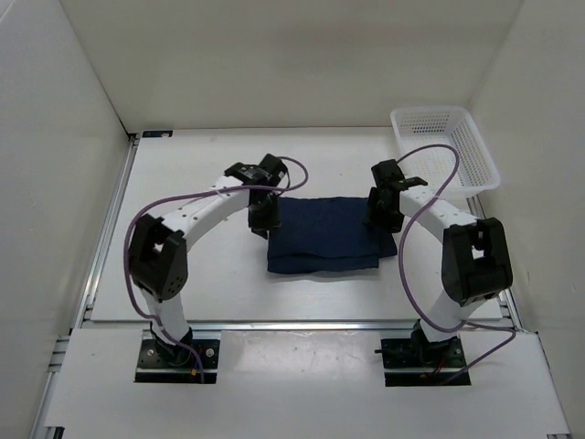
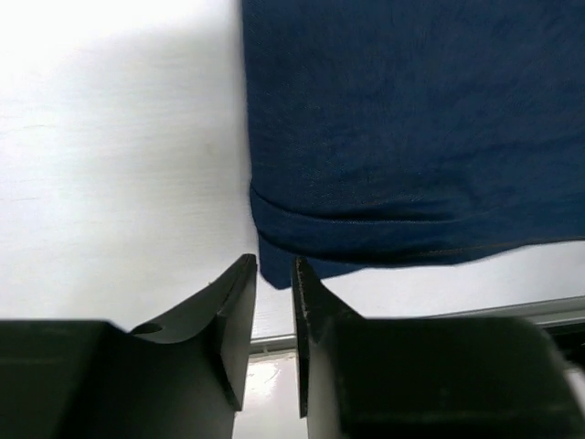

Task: Fold and stack the trousers
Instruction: Fold the trousers

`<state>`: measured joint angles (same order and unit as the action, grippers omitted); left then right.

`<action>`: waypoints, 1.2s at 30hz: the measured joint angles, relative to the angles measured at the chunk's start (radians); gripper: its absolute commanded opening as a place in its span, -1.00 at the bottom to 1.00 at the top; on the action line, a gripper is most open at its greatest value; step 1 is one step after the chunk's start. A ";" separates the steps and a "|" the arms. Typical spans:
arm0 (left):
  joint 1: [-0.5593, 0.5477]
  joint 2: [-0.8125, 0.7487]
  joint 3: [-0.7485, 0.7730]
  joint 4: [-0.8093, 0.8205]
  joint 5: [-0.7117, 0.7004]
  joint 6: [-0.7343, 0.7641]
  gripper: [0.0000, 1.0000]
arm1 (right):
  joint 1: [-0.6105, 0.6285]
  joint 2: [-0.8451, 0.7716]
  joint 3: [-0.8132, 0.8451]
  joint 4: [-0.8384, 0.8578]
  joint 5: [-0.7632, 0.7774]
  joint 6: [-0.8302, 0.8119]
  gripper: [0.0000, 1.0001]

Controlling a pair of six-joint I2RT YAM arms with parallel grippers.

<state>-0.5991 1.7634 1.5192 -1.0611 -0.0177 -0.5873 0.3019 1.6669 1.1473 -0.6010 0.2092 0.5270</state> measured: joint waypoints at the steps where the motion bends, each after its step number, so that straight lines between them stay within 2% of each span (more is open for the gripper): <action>1: -0.015 0.022 -0.006 0.004 0.008 0.006 -0.39 | 0.001 0.008 0.000 -0.007 0.011 0.002 0.23; 4: -0.080 0.082 -0.009 0.024 0.023 0.023 -0.60 | 0.012 -0.022 0.000 -0.012 0.029 0.005 0.21; 6: -0.119 0.108 -0.009 0.036 0.030 0.031 -0.62 | 0.012 -0.058 0.000 -0.011 0.032 0.005 0.21; 7: -0.135 0.121 -0.009 0.044 0.033 0.032 -0.65 | 0.006 -0.070 0.000 -0.011 0.031 0.005 0.36; 10: -0.155 0.166 -0.009 0.064 0.040 0.032 -0.65 | -0.035 -0.073 0.000 -0.007 0.031 -0.004 0.66; 14: -0.149 0.235 -0.009 0.089 0.039 0.024 -0.65 | -0.094 -0.024 -0.008 0.006 0.010 -0.032 0.62; 16: -0.146 0.254 -0.008 0.095 0.039 0.018 -0.65 | -0.116 0.006 -0.023 0.025 -0.025 -0.043 0.46; 17: -0.146 0.261 -0.005 0.095 0.039 0.014 -0.65 | -0.123 0.016 -0.036 0.038 -0.050 -0.050 0.08; 18: -0.145 0.266 0.000 0.094 0.038 0.013 -0.65 | -0.126 0.024 -0.050 0.050 -0.076 -0.059 -0.13; 19: -0.145 0.269 0.005 0.094 0.037 0.011 -0.65 | -0.127 0.029 -0.066 0.063 -0.107 -0.058 -0.27; 20: -0.145 0.272 0.011 0.094 0.034 0.011 -0.65 | -0.127 0.031 -0.086 0.082 -0.141 -0.051 -0.62; 21: -0.145 0.272 0.015 0.095 0.031 0.010 -0.65 | -0.127 0.031 -0.107 0.102 -0.176 -0.043 -0.74; 23: -0.143 0.273 0.018 0.098 0.021 0.010 -0.65 | -0.121 0.031 -0.138 0.131 -0.228 -0.022 -0.93; 29: -0.111 0.269 0.019 0.098 0.003 0.012 -0.65 | -0.027 0.028 -0.149 0.172 -0.305 0.037 -0.99; 30: -0.103 0.267 0.019 0.098 0.000 0.014 -0.65 | -0.012 0.028 -0.148 0.174 -0.317 0.043 -0.89; 31: -0.096 0.262 0.019 0.097 -0.002 0.015 -0.65 | 0.002 0.028 -0.145 0.171 -0.324 0.049 -0.68; 32: -0.089 0.256 0.019 0.095 -0.003 0.018 -0.65 | 0.015 0.028 -0.135 0.155 -0.325 0.055 -0.41; 33: -0.082 0.250 0.025 0.085 -0.009 0.021 -0.65 | 0.026 0.028 -0.116 0.130 -0.320 0.060 0.04; 35: -0.072 0.232 0.046 0.063 -0.021 0.024 -0.65 | 0.040 0.021 -0.072 0.090 -0.297 0.063 0.38; 36: -0.071 0.221 0.060 0.051 -0.028 0.027 -0.62 | 0.043 0.008 -0.051 0.071 -0.280 0.063 0.46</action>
<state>-0.6697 1.9842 1.5795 -1.0100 -0.0460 -0.5602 0.3447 1.6749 1.0962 -0.5301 -0.0704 0.5896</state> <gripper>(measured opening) 0.188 0.637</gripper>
